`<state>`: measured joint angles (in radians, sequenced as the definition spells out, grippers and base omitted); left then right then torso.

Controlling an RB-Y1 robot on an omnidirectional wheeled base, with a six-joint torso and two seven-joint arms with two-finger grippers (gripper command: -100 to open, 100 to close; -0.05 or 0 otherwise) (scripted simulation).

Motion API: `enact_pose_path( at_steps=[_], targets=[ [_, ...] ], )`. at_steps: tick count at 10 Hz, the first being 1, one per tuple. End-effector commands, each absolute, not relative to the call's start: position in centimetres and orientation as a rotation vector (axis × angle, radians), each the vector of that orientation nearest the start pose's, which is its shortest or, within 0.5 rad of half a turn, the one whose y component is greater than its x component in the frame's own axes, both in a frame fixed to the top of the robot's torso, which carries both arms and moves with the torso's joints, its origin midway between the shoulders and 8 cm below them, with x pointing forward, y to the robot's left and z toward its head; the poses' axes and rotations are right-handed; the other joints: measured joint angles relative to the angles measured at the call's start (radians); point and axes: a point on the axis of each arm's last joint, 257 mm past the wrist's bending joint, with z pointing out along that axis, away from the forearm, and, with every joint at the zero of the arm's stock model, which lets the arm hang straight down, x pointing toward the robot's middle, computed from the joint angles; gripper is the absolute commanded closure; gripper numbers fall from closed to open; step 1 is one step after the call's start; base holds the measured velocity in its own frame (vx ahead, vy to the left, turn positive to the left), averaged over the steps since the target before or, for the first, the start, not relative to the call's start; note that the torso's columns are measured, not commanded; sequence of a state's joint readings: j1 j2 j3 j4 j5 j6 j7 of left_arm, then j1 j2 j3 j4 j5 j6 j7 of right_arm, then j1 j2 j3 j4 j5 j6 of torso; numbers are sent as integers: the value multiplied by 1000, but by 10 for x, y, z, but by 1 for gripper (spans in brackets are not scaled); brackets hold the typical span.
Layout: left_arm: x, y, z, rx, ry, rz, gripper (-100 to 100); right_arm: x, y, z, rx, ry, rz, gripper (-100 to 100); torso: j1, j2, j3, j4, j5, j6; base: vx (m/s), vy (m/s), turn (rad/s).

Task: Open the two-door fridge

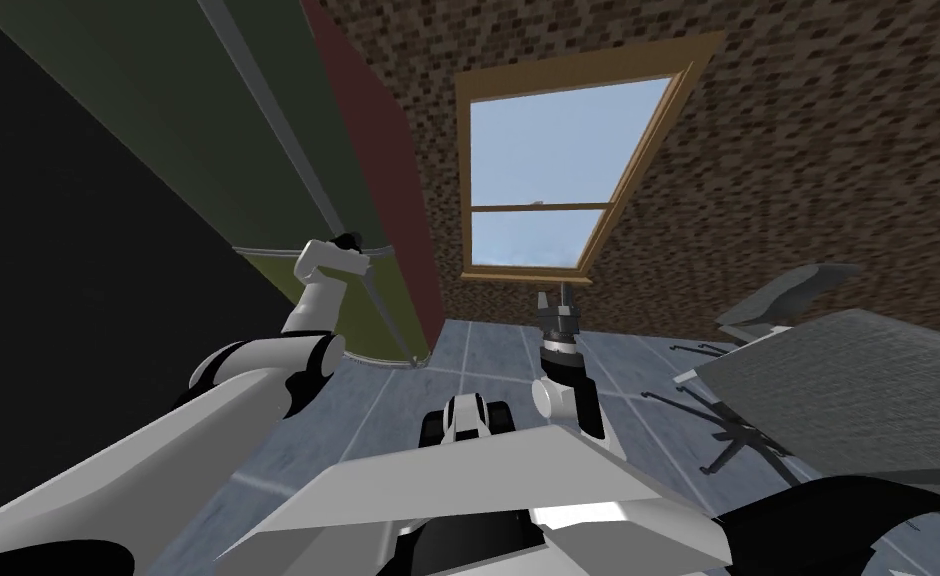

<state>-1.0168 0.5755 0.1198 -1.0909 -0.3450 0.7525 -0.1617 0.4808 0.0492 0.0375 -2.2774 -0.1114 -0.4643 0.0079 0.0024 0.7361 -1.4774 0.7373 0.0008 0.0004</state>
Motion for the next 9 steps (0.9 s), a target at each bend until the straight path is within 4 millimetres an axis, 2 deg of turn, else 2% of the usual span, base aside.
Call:
enact_pose_path(
  at_steps=[1, 2, 3, 4, 6, 7, 9],
  targets=[
    [689, 487, 118, -990, 1211, -168, -100, 351, -283, 22, 780, 517, 1404, 0, 0, -1, -1, 0, 0, -1, -71, 66, -272],
    [684, 500, 117, -1016, 1193, -145, -100, 351, -283, 22, 780, 517, 1405, 0, -1, -2, -1, -1, 0, 2, -114, 105, -367],
    [684, 501, 118, -1012, 1191, -136, -100, 351, -283, 22, 780, 517, 1405, 0, -2, -1, -2, 0, -2, 4, -83, 101, -185],
    [679, 513, 118, -1038, 1173, -114, -100, 351, -283, 22, 780, 517, 1404, 0, -3, -2, -1, 0, -1, 0, -76, 67, -232],
    [679, 512, 118, -1032, 1175, -113, -100, 351, -283, 22, 780, 517, 1404, 0, -3, -3, -2, -1, -1, -1, -41, 32, -68],
    [684, 501, 118, -1012, 1191, -136, 100, 351, -283, 22, 781, 517, 1404, 0, -3, -2, -1, -1, -1, -1, 59, -37, 217],
    [692, 475, 120, -959, 1226, -180, 100, 351, -284, 22, 781, 517, 1404, 0, -1, -5, -3, -1, 0, -6, 136, -139, 355]
  ],
)
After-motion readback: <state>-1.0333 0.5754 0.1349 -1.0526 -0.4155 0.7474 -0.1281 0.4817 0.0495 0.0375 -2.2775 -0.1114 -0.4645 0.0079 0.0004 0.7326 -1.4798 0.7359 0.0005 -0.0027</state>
